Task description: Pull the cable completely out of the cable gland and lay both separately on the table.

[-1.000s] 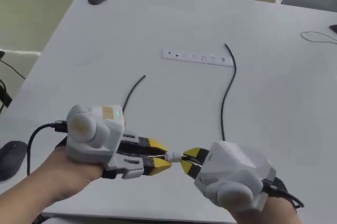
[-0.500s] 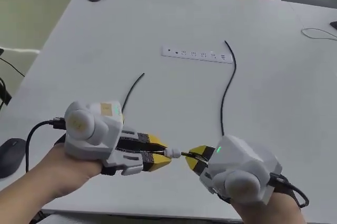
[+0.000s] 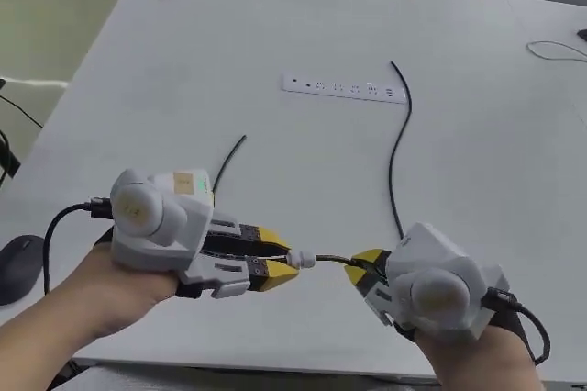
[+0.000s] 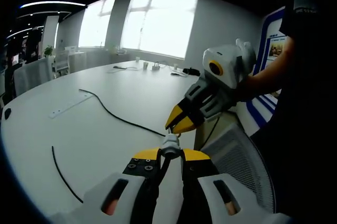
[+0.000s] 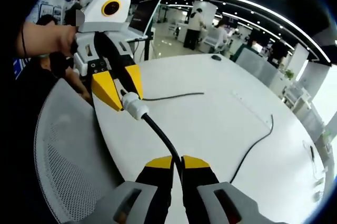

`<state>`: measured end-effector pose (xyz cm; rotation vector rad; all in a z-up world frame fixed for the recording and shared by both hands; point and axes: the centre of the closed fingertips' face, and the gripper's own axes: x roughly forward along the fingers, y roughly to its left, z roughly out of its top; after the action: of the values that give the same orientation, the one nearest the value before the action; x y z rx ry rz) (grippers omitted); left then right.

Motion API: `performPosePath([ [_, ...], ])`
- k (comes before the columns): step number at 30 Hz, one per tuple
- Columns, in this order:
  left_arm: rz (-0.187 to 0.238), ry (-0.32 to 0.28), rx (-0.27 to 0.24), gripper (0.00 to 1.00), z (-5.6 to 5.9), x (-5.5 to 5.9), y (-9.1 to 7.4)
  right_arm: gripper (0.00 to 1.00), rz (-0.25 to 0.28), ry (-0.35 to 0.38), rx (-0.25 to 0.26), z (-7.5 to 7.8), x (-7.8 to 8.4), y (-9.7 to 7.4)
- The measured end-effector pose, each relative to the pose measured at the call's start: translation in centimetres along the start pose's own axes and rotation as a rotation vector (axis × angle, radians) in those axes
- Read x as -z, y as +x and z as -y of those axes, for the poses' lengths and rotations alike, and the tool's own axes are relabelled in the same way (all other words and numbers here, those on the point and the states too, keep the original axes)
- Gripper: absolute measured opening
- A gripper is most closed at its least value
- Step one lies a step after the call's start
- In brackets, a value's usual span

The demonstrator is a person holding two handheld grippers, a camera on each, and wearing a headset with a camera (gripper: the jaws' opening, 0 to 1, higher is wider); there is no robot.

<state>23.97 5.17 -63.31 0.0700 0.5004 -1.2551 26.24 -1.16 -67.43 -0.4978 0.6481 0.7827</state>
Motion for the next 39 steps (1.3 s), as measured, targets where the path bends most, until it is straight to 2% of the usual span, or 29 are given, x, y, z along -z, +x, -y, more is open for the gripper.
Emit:
performPosePath([
  [6,-0.002,0.004,0.005,0.15,0.2,0.1,0.2,0.00,-0.043,0.071,0.027,0.7,1.7,0.2],
  [11,-0.003,0.007,0.011,0.15,0.4,0.1,0.4,0.00,-0.069,0.179,0.030,1.3,3.1,0.4],
  [18,-0.012,0.012,0.011,0.15,0.4,0.2,0.5,0.00,-0.097,0.241,0.039,1.8,4.7,0.7],
  [26,-0.016,0.008,0.004,0.15,0.4,0.4,0.4,0.01,-0.065,0.240,0.028,1.5,4.3,0.3],
  [35,0.001,-0.004,-0.004,0.15,0.0,-0.1,0.2,0.02,-0.025,0.216,0.034,1.8,3.8,-0.2],
  [39,0.007,-0.010,-0.008,0.15,-0.2,-0.3,0.1,0.03,-0.019,0.161,0.037,1.8,3.3,-0.8],
])
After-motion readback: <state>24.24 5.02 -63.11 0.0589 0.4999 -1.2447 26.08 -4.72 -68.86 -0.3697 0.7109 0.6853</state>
